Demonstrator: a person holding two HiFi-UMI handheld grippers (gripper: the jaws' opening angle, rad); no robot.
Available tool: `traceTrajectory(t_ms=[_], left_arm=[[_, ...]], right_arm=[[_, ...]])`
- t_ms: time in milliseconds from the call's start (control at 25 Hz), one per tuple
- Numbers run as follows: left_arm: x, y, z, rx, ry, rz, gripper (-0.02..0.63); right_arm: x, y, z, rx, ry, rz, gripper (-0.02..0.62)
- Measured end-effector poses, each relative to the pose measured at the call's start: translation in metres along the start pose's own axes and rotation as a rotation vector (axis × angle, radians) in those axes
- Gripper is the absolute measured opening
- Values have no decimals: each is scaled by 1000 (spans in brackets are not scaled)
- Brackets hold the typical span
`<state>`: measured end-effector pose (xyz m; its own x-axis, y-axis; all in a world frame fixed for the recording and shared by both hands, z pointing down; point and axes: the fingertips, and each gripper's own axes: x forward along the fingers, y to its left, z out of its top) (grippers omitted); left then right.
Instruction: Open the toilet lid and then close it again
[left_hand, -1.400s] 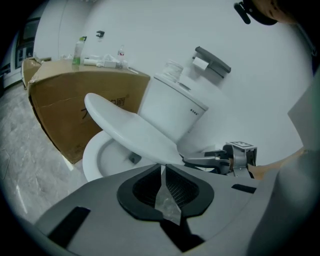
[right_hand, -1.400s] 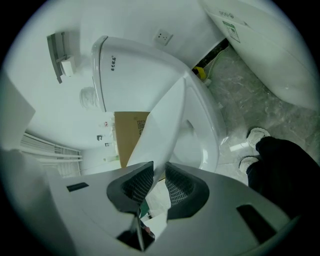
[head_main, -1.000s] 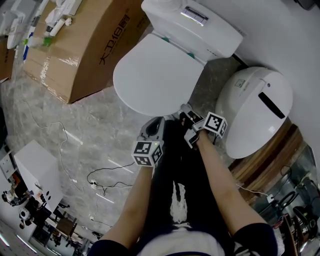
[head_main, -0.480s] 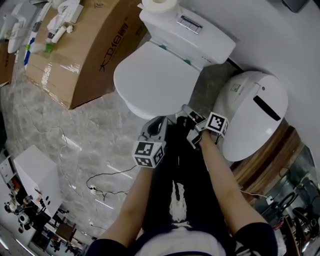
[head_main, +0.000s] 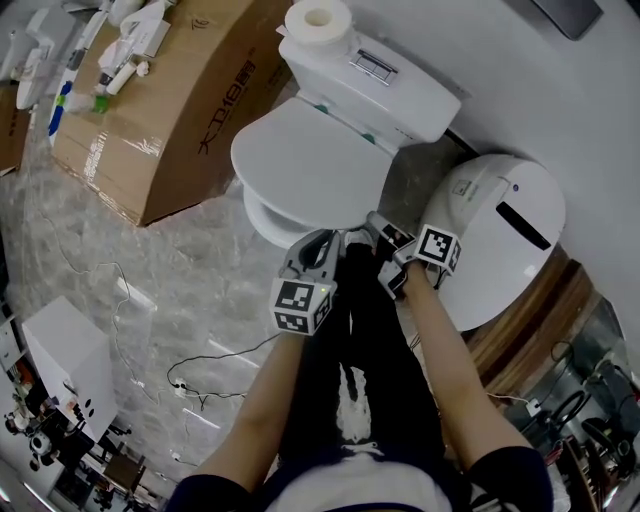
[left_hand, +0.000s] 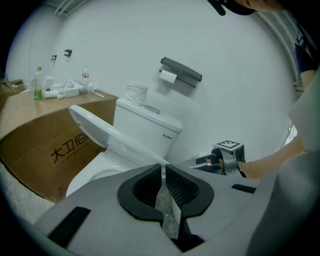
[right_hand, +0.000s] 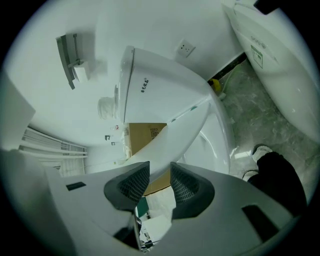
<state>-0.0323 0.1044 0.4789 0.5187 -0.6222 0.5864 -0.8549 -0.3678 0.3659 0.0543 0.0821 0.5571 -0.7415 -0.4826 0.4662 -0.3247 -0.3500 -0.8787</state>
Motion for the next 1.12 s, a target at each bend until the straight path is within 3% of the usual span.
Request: traceTrajectory(t_ms=[240,640,1120], left_arm=[[8,-7,20,33,-11,-25,31],[25,-15,45,87,-29,-38,31],[43,-26,75,141,-46,-54,31]], right_arm=[[-9,30,7,-116,-25,-12,109],[-14,61,22,-405,-58,-96,29],[-27,106,42,-885,-199,-164,14]])
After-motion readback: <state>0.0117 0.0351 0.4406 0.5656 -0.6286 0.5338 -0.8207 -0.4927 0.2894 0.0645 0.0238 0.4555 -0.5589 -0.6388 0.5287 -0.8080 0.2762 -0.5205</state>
